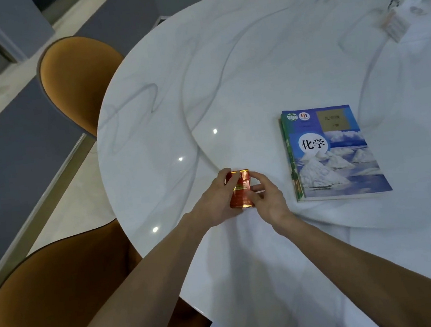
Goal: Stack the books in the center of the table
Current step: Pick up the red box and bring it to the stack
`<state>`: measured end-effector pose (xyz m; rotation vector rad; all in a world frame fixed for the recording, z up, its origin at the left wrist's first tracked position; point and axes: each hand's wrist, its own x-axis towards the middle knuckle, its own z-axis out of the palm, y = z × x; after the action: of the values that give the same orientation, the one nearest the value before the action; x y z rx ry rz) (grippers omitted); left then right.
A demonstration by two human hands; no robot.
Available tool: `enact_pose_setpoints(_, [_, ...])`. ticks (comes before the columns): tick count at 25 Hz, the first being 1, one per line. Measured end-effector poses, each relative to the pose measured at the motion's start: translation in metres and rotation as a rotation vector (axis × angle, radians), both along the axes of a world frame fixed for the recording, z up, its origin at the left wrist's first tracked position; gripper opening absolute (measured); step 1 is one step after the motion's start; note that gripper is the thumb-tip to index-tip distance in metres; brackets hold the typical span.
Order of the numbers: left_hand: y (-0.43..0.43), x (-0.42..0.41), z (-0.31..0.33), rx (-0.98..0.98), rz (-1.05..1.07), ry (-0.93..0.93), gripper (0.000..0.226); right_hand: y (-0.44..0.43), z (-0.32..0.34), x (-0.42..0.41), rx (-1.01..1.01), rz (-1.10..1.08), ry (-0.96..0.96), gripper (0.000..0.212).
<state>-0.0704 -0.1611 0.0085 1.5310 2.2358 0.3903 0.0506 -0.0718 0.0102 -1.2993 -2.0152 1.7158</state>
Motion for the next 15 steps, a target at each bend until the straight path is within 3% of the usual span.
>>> enact_pose_setpoints(4, [0.021, 0.016, 0.021, 0.094, -0.048, 0.105, 0.088, 0.021, 0.020, 0.023, 0.044, -0.033, 0.051, 0.039])
enact_pose_setpoints(15, [0.119, 0.126, 0.062, 0.165, -0.248, 0.097, 0.081, 0.092, 0.070, 0.149, 0.075, -0.228, 0.104, 0.037])
